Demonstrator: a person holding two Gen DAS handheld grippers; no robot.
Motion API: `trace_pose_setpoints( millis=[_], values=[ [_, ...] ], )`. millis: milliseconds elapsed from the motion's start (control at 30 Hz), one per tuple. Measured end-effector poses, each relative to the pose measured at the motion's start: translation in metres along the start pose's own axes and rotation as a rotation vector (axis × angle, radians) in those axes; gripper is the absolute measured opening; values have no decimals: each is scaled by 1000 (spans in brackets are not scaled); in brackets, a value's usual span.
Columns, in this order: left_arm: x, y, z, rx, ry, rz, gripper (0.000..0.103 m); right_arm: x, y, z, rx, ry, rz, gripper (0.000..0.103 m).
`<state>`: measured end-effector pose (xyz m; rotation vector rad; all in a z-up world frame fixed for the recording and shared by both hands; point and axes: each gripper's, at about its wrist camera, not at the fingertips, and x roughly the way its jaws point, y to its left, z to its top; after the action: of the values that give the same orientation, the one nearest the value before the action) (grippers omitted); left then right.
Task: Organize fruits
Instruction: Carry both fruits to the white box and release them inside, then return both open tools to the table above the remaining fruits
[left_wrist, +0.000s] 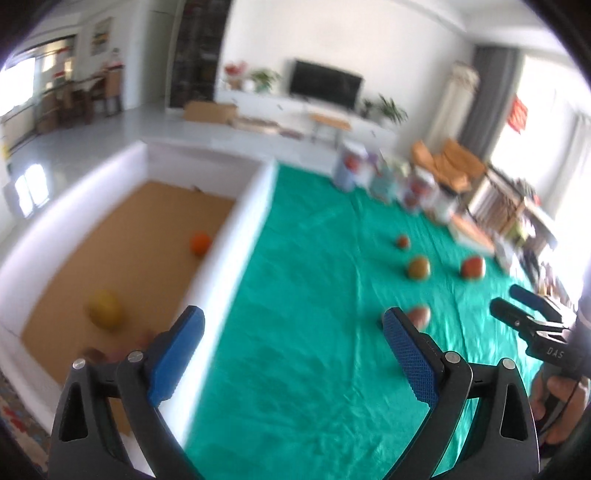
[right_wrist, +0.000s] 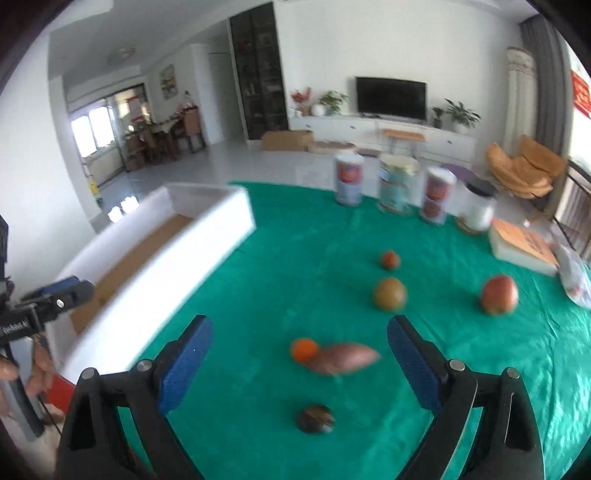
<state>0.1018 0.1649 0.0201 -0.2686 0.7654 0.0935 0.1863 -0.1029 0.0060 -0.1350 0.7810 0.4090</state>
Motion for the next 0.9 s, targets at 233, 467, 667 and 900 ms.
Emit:
trace_pose_setpoints(
  millis=[233,467,667,900],
  values=[
    [101,-49,-41,107,136,28,98,11,-129,-114,179,143,-245,95],
    [145,-57,-39,92,157,58,98,27,-157,-128,223,119,-294,95],
    [160,-54,-39,120,124,108,98,44,-157,-121,211,127,-294,97],
    [179,-56,-25,128,140,151,103,48,-162,-127,260,140,-281,103]
  ],
)
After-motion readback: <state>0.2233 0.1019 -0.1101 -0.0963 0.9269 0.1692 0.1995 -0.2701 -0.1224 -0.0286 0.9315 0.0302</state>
